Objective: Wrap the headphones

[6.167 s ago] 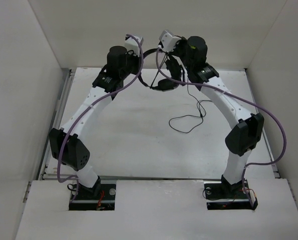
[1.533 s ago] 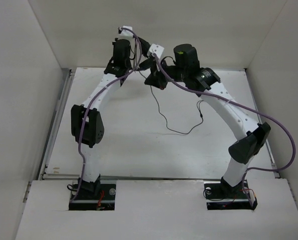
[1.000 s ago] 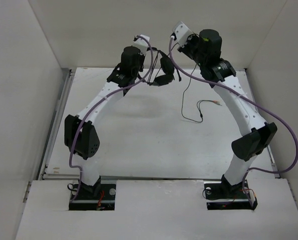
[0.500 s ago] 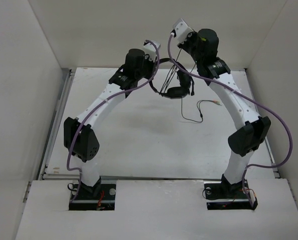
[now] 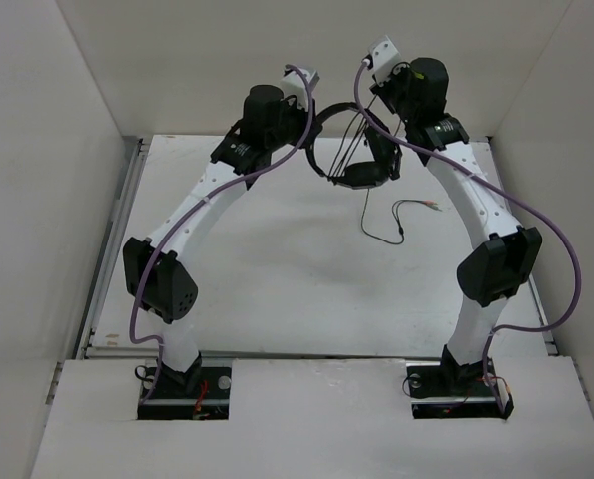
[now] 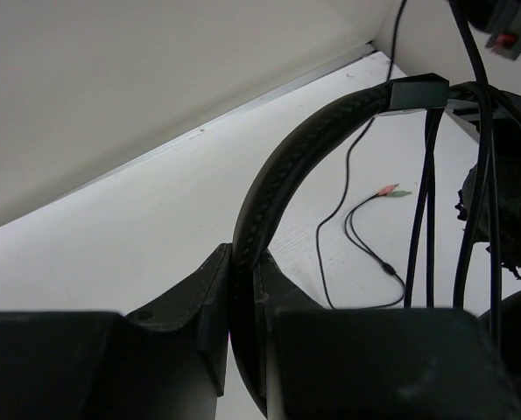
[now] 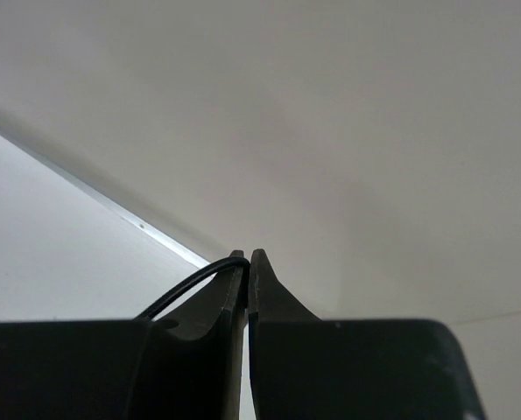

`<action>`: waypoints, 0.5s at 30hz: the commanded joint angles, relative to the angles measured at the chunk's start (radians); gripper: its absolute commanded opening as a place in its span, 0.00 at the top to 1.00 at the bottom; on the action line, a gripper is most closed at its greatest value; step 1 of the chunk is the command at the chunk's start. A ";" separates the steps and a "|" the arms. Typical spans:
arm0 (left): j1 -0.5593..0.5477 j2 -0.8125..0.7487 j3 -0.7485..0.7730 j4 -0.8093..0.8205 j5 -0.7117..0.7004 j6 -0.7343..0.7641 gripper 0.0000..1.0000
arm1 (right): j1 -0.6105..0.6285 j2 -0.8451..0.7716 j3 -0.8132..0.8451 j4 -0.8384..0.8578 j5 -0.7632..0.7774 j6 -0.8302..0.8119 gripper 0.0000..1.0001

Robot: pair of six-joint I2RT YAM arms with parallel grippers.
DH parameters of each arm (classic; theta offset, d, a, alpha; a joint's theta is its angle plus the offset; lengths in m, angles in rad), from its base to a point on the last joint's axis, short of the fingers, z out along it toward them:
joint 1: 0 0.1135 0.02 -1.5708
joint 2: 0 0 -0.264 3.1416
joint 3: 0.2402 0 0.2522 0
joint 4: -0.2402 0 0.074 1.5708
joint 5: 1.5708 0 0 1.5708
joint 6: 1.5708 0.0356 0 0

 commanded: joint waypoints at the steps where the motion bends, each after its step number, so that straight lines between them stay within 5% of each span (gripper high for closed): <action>1: 0.000 -0.083 0.069 0.029 0.124 -0.065 1.00 | -0.009 0.006 0.025 0.021 -0.056 0.089 0.99; 15: -0.003 -0.057 0.168 0.012 0.219 -0.166 1.00 | -0.032 0.012 0.006 -0.027 -0.185 0.253 0.95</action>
